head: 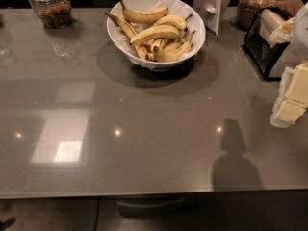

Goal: Pick banana from white bowl

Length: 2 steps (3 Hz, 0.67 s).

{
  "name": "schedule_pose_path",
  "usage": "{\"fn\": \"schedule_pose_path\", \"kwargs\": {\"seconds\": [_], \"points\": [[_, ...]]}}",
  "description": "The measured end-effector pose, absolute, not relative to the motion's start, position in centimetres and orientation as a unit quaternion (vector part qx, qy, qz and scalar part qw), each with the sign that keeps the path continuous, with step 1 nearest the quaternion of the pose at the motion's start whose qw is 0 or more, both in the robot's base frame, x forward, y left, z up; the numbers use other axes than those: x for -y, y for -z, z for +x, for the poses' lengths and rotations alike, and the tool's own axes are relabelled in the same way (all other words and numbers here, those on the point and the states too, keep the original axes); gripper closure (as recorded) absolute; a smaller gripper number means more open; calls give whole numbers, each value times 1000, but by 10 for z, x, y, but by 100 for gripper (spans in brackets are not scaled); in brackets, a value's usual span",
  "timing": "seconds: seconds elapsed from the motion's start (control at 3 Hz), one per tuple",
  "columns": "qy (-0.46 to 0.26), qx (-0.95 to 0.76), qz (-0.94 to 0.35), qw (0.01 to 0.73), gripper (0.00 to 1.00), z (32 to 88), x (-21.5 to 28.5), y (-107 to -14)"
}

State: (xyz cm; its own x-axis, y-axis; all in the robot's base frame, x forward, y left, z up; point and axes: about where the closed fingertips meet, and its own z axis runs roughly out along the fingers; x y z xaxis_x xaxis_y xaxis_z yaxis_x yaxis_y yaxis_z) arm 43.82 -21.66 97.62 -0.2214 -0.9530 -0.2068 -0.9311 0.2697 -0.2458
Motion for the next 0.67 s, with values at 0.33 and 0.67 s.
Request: {"fn": "schedule_pose_path", "kwargs": {"seconds": [0.33, 0.67], "points": [[34, -781, -603, 159, 0, 438, 217, -977], [34, -781, -603, 159, 0, 438, 217, -986]]}}
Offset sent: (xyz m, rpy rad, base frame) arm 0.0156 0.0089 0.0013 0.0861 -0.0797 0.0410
